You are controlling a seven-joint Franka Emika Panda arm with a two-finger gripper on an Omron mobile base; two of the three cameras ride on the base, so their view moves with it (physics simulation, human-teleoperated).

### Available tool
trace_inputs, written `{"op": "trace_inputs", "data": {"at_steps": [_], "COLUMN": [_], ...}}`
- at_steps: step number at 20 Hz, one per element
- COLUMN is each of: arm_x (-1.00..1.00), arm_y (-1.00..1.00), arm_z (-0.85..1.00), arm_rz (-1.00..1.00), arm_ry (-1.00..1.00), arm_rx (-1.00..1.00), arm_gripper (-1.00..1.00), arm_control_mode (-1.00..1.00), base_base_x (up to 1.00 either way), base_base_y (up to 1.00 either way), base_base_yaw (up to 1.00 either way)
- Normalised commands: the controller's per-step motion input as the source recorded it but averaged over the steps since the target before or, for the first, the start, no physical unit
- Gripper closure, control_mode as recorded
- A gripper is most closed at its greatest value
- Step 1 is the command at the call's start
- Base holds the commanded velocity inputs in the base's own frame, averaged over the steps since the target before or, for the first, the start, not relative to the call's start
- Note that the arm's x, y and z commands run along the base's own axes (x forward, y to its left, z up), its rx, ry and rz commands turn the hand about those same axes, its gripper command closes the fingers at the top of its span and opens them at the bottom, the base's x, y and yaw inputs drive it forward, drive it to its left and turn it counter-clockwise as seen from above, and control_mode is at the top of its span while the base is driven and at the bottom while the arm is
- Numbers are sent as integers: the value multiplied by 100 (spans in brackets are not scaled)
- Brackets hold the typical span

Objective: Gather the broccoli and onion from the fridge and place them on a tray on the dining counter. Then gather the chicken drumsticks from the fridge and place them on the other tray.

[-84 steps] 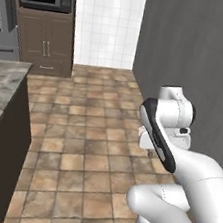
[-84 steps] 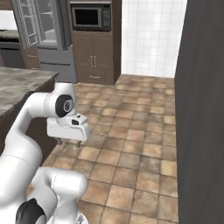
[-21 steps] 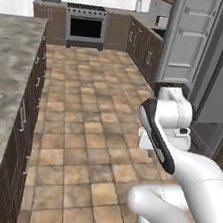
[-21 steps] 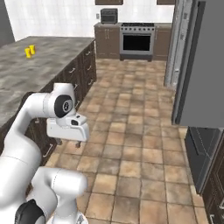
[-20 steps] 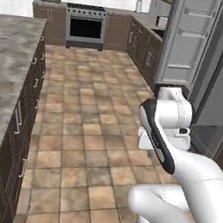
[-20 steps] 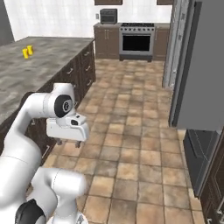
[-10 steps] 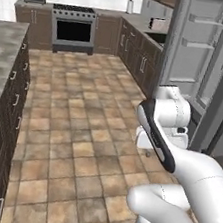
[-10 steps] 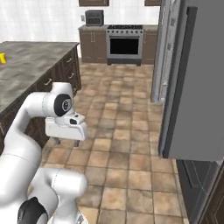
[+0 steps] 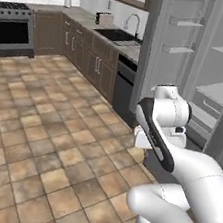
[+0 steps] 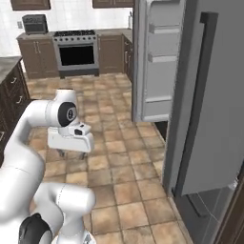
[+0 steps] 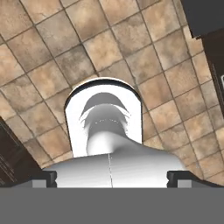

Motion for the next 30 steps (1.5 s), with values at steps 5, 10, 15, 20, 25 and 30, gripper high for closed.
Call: {"op": "trace_inputs", "data": {"at_steps": [5, 10, 15, 20, 25, 30], "arm_x": [0, 0, 0, 0, 0, 0], "arm_y": [0, 0, 0, 0, 0, 0], "arm_z": [0, 0, 0, 0, 0, 0], "arm_rz": [0, 0, 0, 0, 0, 0], "arm_ry": [0, 0, 0, 0, 0, 0], "arm_rx": [0, 0, 0, 0, 0, 0], "arm_gripper": [-100, -100, -100, -100, -100, -100], "arm_control_mode": [100, 100, 100, 100, 100, 100], "base_base_x": [18, 62, 75, 36, 27, 69], "base_base_y": [66, 42, 40, 34, -6, 51], "base_base_yaw": [-61, -77, -41, -43, -46, -51]}}
